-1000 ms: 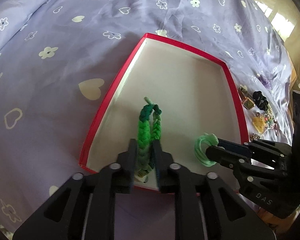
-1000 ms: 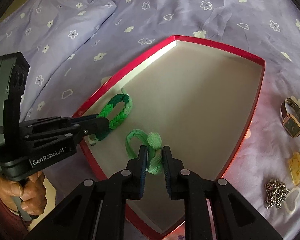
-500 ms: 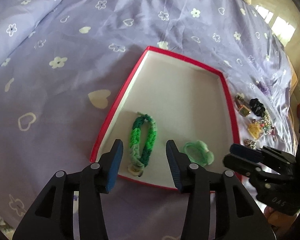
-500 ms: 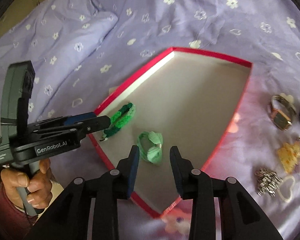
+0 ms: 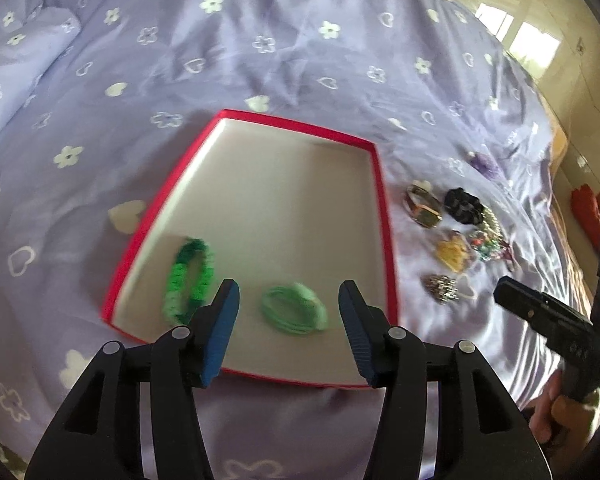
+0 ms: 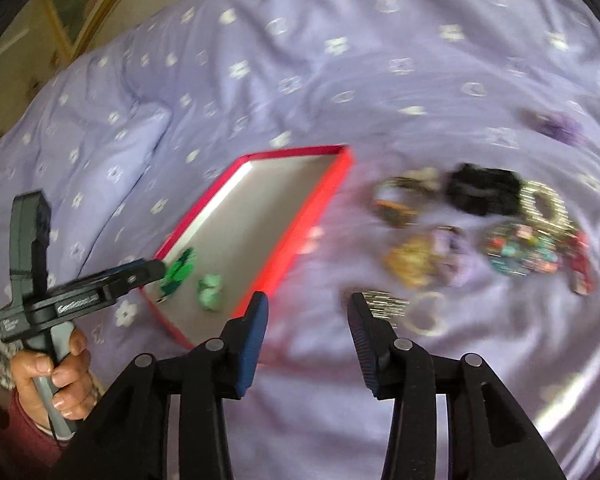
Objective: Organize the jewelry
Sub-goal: 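Grasp the yellow claw clip with the left tool while the right grasps the pink hair clip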
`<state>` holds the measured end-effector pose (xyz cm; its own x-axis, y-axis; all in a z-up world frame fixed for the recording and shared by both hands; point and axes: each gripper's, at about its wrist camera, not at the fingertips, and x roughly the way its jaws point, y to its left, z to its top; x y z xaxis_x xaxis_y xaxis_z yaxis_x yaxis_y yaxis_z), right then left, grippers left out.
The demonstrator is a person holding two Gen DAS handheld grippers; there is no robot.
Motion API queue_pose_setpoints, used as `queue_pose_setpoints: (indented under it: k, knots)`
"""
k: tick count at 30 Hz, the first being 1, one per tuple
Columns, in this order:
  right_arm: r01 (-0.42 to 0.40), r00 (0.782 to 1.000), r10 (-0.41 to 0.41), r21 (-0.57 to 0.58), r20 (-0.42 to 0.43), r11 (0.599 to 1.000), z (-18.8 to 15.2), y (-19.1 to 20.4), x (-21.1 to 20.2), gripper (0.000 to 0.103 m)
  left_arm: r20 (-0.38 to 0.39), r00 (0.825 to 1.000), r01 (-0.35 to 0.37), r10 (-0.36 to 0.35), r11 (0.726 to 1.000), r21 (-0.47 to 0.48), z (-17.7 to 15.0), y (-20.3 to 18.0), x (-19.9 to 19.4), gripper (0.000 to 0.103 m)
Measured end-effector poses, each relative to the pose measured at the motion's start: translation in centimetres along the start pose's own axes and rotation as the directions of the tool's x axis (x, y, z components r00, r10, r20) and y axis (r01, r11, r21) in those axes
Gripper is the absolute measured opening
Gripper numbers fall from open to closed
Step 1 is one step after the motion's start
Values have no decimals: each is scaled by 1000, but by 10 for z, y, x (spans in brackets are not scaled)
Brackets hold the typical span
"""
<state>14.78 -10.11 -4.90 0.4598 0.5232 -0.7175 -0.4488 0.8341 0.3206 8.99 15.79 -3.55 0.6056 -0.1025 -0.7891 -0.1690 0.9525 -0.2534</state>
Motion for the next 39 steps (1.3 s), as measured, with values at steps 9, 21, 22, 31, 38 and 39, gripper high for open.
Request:
queue_pose_setpoints:
  k: [9,21,22,31,38,39]
  knots:
    - [76,995,-83,115,56,990,-8,-65,-37,44,-26,998,55,-53,995,89,-6,-53,9,55]
    - [154,982,-174,215,78,964,-16,-126,-56,48,-58,993,110,-100,971,212,-4,-114,31,64]
    - [160,980,-181,221,77,962,-16,-130,-55,48,-63,993,115,-103,969,219,-3,-118,33,64]
    - [223,968,-243,233,60,947,0,-163,-37,48,-100,984,172,-150,946,276,5,-154,60,67]
    - [268,959,-281,212,29,940,17,-180,-14,48,-131,982,169,-133,932,320,18,-177,97,67]
    - [270,959,-281,209,24,940,18,-182,-10,48,-136,983,166,-127,931,326,19,-179,103,67]
